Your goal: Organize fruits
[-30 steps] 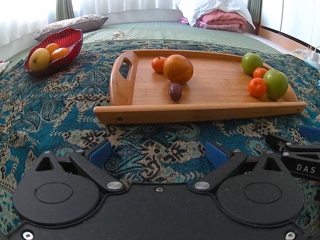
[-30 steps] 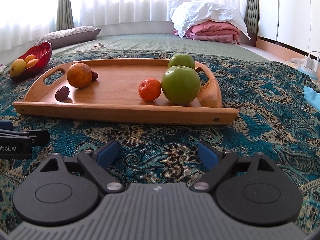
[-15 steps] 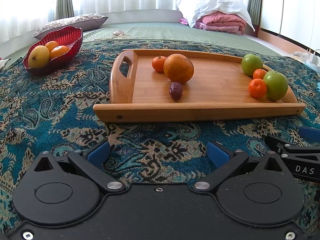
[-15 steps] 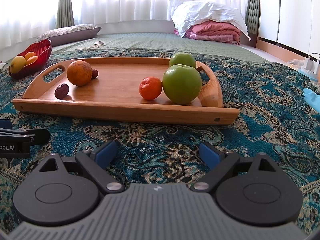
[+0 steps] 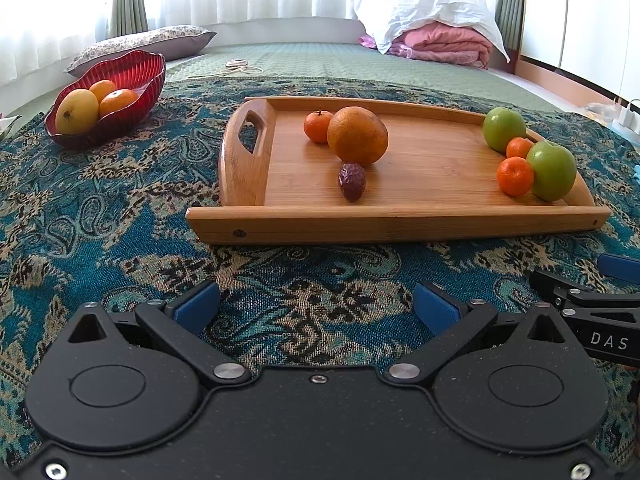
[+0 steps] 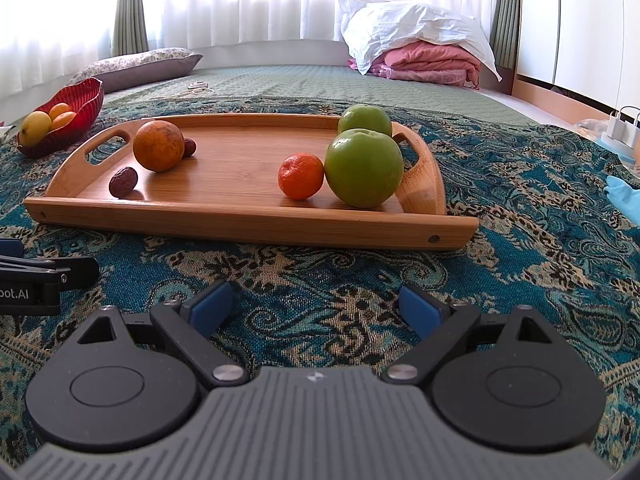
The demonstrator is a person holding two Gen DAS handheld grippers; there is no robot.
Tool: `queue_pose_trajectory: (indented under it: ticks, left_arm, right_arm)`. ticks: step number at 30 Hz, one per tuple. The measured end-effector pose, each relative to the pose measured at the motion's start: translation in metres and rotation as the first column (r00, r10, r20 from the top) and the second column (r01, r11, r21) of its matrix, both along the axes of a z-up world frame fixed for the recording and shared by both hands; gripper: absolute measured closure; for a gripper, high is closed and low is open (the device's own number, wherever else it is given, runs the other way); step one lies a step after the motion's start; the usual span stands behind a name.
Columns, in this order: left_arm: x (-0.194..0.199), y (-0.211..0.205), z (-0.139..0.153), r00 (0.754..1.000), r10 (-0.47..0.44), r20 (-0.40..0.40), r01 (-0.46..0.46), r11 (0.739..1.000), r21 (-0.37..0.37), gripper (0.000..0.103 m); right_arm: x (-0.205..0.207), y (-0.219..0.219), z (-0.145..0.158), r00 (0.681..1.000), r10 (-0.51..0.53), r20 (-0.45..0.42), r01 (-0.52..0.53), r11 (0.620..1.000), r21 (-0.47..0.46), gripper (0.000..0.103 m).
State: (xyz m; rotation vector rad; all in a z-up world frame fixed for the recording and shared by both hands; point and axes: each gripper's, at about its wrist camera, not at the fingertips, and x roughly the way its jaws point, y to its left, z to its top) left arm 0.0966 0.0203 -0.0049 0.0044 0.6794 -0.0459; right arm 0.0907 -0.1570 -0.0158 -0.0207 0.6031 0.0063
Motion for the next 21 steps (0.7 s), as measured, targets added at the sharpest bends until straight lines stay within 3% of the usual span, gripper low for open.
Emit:
queue_pose_trajectory:
  ticks: [21]
  left_arm:
    - [-0.0011,0.0007,-0.002,1.0,0.002,0.013,-0.002,1.0,-0.001,0.0]
  right_arm:
    - [0.0001,0.0003,-0.0001,1.0,0.0,0.0,0.0,1.0,0.0,0.006]
